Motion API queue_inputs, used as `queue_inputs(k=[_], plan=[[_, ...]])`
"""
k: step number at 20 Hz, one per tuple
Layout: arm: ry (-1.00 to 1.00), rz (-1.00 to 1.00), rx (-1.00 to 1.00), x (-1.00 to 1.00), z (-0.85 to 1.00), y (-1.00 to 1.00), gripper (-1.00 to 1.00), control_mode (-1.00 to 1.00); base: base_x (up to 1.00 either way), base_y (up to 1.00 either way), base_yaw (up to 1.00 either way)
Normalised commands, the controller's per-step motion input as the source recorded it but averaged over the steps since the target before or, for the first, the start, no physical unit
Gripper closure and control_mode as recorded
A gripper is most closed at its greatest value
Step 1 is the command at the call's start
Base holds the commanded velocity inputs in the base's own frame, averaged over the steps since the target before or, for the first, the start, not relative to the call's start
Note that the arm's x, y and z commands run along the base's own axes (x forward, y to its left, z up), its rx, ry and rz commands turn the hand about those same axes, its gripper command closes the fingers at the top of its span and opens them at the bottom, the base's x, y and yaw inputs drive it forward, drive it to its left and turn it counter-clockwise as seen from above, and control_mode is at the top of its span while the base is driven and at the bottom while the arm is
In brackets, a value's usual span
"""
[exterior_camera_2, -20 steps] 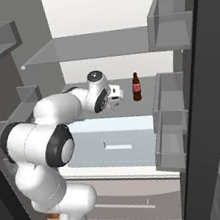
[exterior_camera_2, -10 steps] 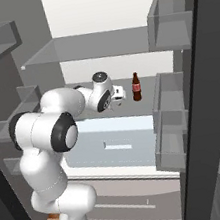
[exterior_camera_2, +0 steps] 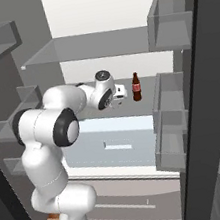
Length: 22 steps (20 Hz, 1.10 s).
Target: Take the fish out of the fridge, briefly rinse it in the sink, and place it on the tray next to the sink.
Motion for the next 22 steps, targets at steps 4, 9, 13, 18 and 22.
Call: queue_inputs(k=[4,9,13,18,22], plan=[[0.0,0.0,0.0,0.0,0.0,0.0,1.0,-1.0,0.0,0.0,0.0],[-0.02,0.0,0.0,-0.24,0.01,0.0,1.0,-1.0,0.0,0.0,0.0],[-0.06,0.0,0.03,-0.68,0.67,0.01,1.0,-1.0,0.0,0.0,0.0],[-0.06,0.0,0.02,-1.0,1.0,0.0,1.0,-1.0,0.0,0.0,0.0],[-0.05,-0.03,0.08,-1.0,0.87,0.0,1.0,-1.0,0.0,0.0,0.0]])
